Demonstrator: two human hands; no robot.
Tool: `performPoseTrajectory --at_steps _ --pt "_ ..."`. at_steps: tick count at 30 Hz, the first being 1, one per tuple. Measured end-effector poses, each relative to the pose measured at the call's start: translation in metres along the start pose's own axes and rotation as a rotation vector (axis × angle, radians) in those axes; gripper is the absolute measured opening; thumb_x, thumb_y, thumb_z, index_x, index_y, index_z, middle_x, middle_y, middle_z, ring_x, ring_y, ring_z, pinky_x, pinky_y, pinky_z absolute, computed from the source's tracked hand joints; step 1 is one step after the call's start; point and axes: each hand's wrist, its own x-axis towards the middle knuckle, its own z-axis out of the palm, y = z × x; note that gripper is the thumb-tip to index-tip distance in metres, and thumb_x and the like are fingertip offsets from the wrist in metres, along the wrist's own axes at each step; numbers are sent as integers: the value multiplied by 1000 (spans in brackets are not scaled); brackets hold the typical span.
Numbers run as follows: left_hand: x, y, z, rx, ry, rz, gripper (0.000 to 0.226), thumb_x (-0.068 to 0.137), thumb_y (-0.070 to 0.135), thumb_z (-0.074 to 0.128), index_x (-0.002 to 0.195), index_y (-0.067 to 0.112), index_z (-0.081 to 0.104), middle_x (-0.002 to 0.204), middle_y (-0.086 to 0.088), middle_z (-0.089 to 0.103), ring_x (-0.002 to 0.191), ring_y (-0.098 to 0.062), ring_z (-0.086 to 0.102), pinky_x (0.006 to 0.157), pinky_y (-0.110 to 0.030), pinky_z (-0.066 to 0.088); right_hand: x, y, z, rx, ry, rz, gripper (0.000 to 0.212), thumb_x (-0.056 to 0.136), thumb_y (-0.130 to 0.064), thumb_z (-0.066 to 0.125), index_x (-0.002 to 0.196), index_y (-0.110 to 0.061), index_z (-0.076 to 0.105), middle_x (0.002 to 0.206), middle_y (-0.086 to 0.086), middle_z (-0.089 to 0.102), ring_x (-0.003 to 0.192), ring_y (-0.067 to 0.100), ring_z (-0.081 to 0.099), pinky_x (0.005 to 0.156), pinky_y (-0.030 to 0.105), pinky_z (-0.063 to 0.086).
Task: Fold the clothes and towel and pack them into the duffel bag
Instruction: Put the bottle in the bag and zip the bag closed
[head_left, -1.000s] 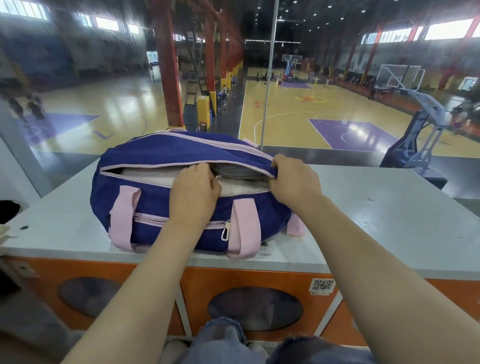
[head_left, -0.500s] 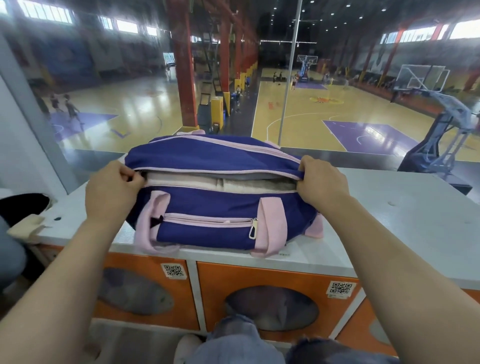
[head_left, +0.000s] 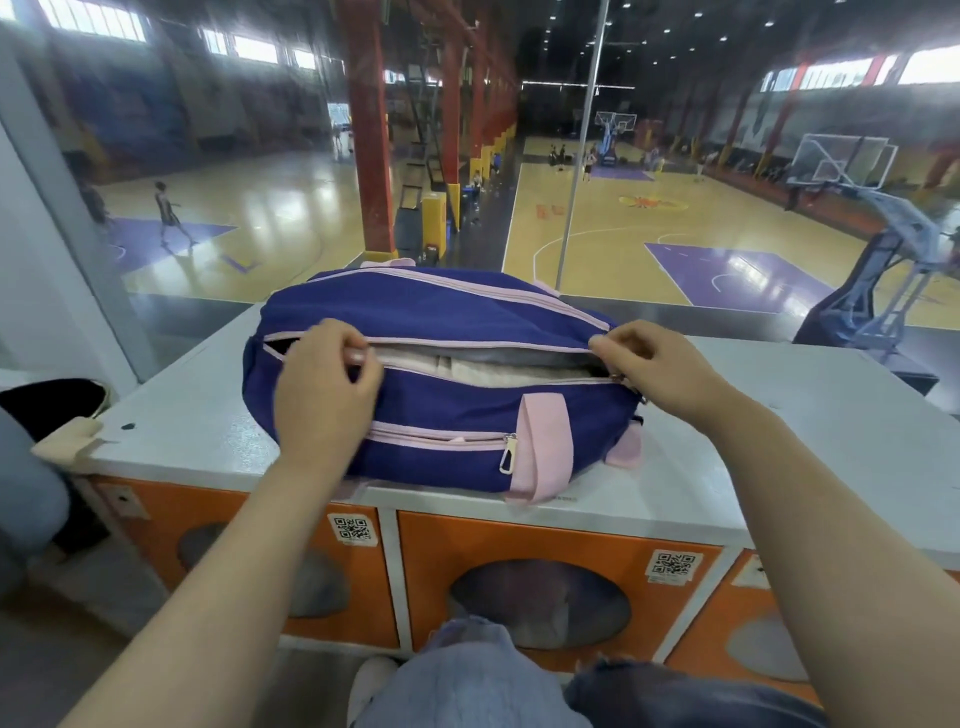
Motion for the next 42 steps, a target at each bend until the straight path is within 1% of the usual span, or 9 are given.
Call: performPoseTrajectory --at_steps 6,10,13,18,24,29,32,39,42 --pt "-31 86 42 -109 -354 98 6 91 30 60 90 29 54 79 15 54 74 -5 54 62 -18 42 7 18 -22 -11 205 208 20 84 -24 58 89 -7 66 89 6 68 85 27 63 86 46 56" --pt "-42 129 70 -211 -510 147 2 91 30 58 90 30 56 81 13 59 75 -4 56 69 -25 51 -2 22 -32 173 -51 480 28 87 -26 64 101 -2 67 93 9 72 76 23 66 77 34 56" --pt "-48 140 87 -225 -525 172 3 91 32 58 92 30 57 83 13 61 75 -4 57 71 -29 54 -7 20 -30 247 -250 502 24 88 -26 67 104 -8 68 99 10 74 91 23 72 81 35 59" --pt "-65 132 104 -205 -534 116 19 85 48 64 93 31 57 85 14 63 74 -5 58 66 -31 54 -5 15 -20 397 -313 426 29 87 -14 70 112 -1 66 108 18 71 99 28 71 88 38 57" --pt "-64 134 108 -146 -481 92 22 87 51 60 87 30 55 79 13 62 72 -6 58 59 -27 47 -4 16 -9 472 -310 419 36 83 -18 74 114 -1 67 115 20 68 91 24 69 87 36 57" --pt "-65 131 109 -166 -452 94 17 95 39 51 89 26 60 78 10 64 69 -7 58 59 -27 48 -6 17 -5 424 -295 423 37 86 -28 71 113 -2 66 95 16 68 81 23 68 80 34 59" --pt "-63 126 109 -216 -460 42 21 98 31 46 92 23 64 82 8 65 71 -8 57 61 -26 45 -7 17 3 392 -253 391 38 85 -33 72 111 -7 67 106 16 70 93 26 70 84 36 59" --pt "-42 104 92 -143 -513 -48 23 96 27 46 82 24 64 82 7 64 75 -11 56 61 -29 40 -5 13 3 364 -242 300 34 88 -23 70 116 -5 66 111 18 69 88 24 65 76 30 59" --pt "-38 89 77 -90 -500 -58 23 97 28 45 84 25 65 81 10 62 73 -6 55 56 -22 36 -1 12 6 295 -214 329 34 86 -26 71 115 -8 65 110 16 70 84 23 65 74 31 59"
